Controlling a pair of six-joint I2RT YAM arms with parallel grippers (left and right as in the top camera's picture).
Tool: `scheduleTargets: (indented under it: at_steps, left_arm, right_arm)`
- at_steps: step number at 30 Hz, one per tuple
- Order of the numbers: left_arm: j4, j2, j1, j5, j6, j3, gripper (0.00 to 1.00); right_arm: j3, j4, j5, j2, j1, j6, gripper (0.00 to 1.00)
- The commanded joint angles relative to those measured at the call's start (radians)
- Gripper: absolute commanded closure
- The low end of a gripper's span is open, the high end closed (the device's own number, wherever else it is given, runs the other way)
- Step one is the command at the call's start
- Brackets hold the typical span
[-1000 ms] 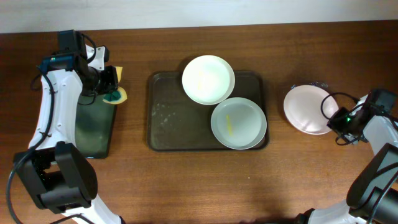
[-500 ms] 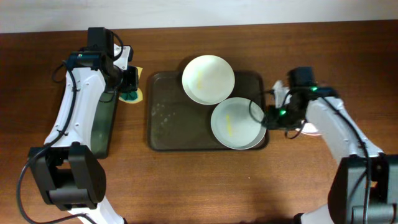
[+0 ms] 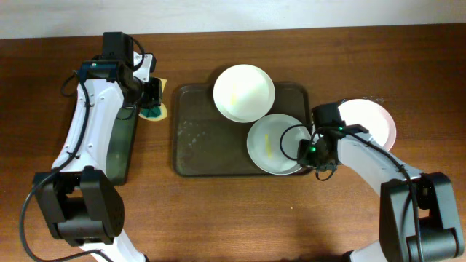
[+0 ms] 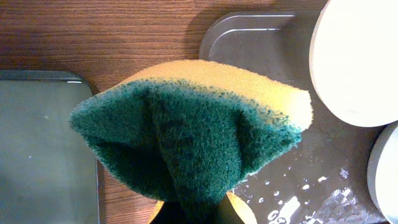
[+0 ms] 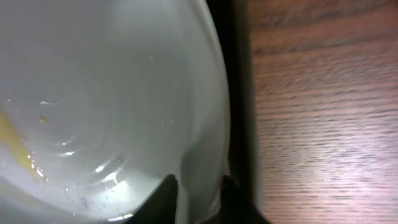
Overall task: Clean dirty plates on tray and stack at the side
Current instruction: 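Grip the rim of the next plate on the tray with the right gripper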
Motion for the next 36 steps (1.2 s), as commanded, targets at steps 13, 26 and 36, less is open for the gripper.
scheduleTargets:
  at_steps: [13, 26, 36]
  left_arm:
    - [0.002, -0.016, -0.018, 0.0, 0.001, 0.017, 1.0]
    - [0.018, -0.016, -0.022, -0.013, 0.001, 0.017, 1.0]
    - [0.029, -0.016, -0.022, -0.027, 0.001, 0.017, 1.0]
  right_arm:
    - [0.01, -0.05, -0.019, 0.003, 0.186, 0.027, 0.96]
    - [0.222, 0.132, -0.102, 0.177, 0.524, 0.462, 0.95]
    - [0.441, -0.465, -0.108, 0.174, 0.193, -0.023, 0.69]
